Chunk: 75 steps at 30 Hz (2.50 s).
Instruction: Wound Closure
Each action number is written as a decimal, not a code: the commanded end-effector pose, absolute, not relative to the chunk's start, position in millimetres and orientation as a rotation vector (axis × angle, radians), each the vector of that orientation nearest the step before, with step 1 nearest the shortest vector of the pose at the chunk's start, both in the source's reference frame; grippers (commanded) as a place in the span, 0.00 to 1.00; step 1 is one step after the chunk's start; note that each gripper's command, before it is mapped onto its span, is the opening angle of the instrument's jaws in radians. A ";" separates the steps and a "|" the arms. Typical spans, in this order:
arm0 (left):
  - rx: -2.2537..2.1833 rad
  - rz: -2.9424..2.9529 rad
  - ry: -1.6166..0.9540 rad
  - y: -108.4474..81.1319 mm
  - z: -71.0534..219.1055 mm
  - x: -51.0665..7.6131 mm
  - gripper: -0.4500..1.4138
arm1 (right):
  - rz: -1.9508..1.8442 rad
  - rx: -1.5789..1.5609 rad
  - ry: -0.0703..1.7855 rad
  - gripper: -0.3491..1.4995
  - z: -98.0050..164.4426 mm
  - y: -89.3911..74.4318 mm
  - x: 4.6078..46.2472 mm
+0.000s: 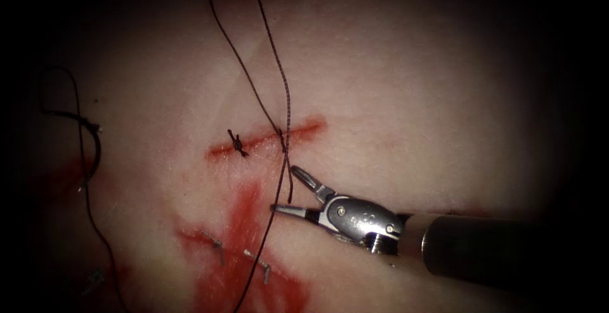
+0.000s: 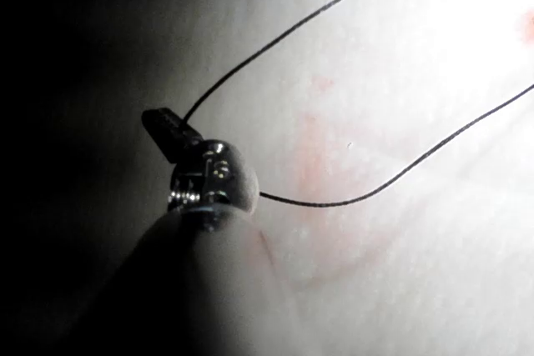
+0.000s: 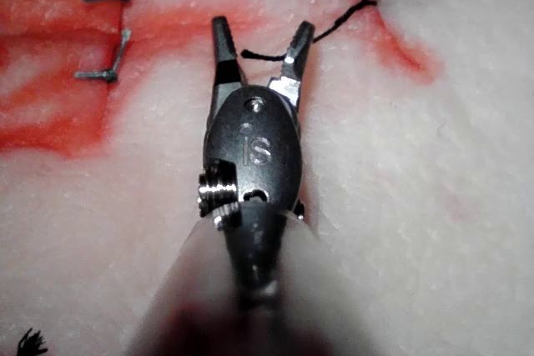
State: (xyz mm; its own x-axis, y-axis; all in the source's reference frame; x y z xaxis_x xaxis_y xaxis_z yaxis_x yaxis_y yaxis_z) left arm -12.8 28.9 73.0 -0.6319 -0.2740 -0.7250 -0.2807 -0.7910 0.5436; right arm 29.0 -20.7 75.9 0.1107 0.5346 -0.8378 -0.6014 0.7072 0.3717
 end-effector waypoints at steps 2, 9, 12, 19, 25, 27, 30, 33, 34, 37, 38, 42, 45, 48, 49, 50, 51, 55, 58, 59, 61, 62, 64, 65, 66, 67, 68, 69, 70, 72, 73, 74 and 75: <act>-1.468 2.595 0.898 27.6 72.6 -13.7 0.00 | 0.827 -0.046 1.211 0.96 76.1 -21.0 29.5; -1.988 2.363 0.498 19.8 68.4 -14.3 0.00 | 0.813 0.026 1.248 0.97 74.7 -19.3 28.6; -2.144 2.266 0.366 16.9 66.6 -14.4 0.00 | 0.800 0.056 1.264 0.94 74.2 -18.6 28.2; -2.330 2.137 0.116 10.0 63.5 -15.2 0.00 | 0.666 0.222 1.218 0.00 73.7 -17.3 28.9; -2.331 2.180 0.035 5.8 63.0 -16.2 0.00 | 0.603 0.287 1.243 0.00 74.2 -15.7 32.7; -2.332 2.193 0.016 4.5 63.0 -16.5 0.00 | 0.586 0.305 1.253 0.00 74.3 -15.2 33.9; -2.324 2.222 -0.066 1.8 63.7 -17.2 0.00 | 0.556 0.339 1.317 0.00 74.6 -13.0 36.7; -2.338 2.245 -0.146 0.4 64.4 -17.2 0.00 | 0.541 0.355 1.350 0.00 74.8 -11.8 37.8; -2.339 2.252 -0.173 0.0 64.7 -17.2 0.00 | 0.532 0.365 1.360 0.00 75.0 -11.3 38.1; -2.308 2.288 -0.331 -1.1 66.4 -16.9 0.00 | 0.529 0.414 1.438 0.00 75.5 -9.1 38.9; -2.297 2.296 -0.362 -1.2 66.8 -16.9 0.00 | 0.539 0.432 1.453 0.00 75.5 -8.8 39.0; -2.274 2.312 -0.421 -1.3 68.4 -16.8 0.00 | 0.560 0.504 1.495 0.00 75.4 -7.4 39.5; -2.190 2.399 -0.437 -1.4 70.4 -17.2 0.00 | 0.548 0.538 1.519 0.00 74.7 -6.0 40.1; -2.102 2.464 -0.407 -1.4 72.6 -17.4 0.00 | 0.543 0.568 1.559 0.00 73.6 -5.1 40.3; -2.087 2.472 -0.401 -1.3 73.0 -17.3 0.00 | 0.538 0.576 1.567 0.00 73.3 -5.0 40.3; -2.074 2.477 -0.393 -1.3 73.4 -17.3 0.00 | 0.536 0.584 1.576 0.00 73.1 -4.9 40.2; -2.064 2.479 -0.389 -1.2 73.8 -17.1 0.00 | 0.531 0.595 1.584 0.00 72.7 -4.8 40.0; -2.040 2.484 -0.384 -0.4 75.2 -16.5 0.00 | 0.510 0.655 1.623 0.00 71.7 -4.6 39.2; -2.035 2.485 -0.379 0.4 75.8 -16.7 0.00 | 0.453 0.729 1.653 0.00 71.0 -4.6 38.4; -2.034 2.485 -0.378 0.6 75.9 -16.7 0.00 | 0.436 0.750 1.662 0.00 70.7 -4.6 38.0; -2.034 2.486 -0.384 1.2 76.2 -16.8 0.00 | 0.383 0.805 1.683 0.00 70.3 -4.6 37.1; -2.041 2.480 -0.387 1.5 76.3 -16.9 0.00 | 0.351 0.833 1.693 0.00 70.2 -4.8 36.6; -2.063 2.460 -0.394 2.2 76.7 -17.0 0.00 | 0.284 0.869 1.629 0.00 70.1 -5.1 35.9; -2.068 2.456 -0.395 2.4 76.8 -17.0 0.00 | 0.246 0.865 1.607 0.00 70.0 -5.2 35.7; -2.068 2.450 -0.398 2.9 77.2 -17.0 0.00 | 0.163 0.887 1.591 0.00 69.9 -5.3 35.0; -2.068 2.450 -0.398 2.9 77.2 -17.0 0.00 | 0.163 0.887 1.591 0.00 69.9 -5.3 35.0; -2.072 2.454 -0.390 3.4 77.6 -16.9 0.00 | 0.110 0.910 1.603 0.00 69.8 -5.6 34.3; -2.069 2.457 -0.384 4.4 78.4 -16.9 0.00 | 0.012 0.913 1.596 0.00 69.7 -5.9 33.5; -2.059 2.463 -0.370 5.0 79.0 -16.9 0.00 | -0.045 0.920 1.559 0.00 69.6 -6.1 33.1; -2.047 2.472 -0.350 5.6 79.9 -17.2 0.00 | -0.150 0.900 1.483 0.00 69.7 -6.3 33.0; -2.042 2.478 -0.339 5.6 80.4 -17.6 0.00 | -0.211 0.886 1.441 0.00 69.8 -6.5 33.0; -2.039 2.481 -0.334 5.5 80.6 -17.7 0.00 | -0.242 0.875 1.429 0.01 69.9 -6.7 33.1; -2.037 2.483 -0.329 5.4 80.8 -17.9 0.00 | -0.285 0.859 1.408 0.04 70.1 -7.0 33.1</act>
State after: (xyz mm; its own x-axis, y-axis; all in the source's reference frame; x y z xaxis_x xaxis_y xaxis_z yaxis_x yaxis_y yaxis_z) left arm -17.8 4.9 80.5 -0.2048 0.0574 -0.9771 0.1944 -0.9760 -0.0981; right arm 32.6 -7.2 69.4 0.2034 0.2678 -0.9418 0.6585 0.6744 0.3340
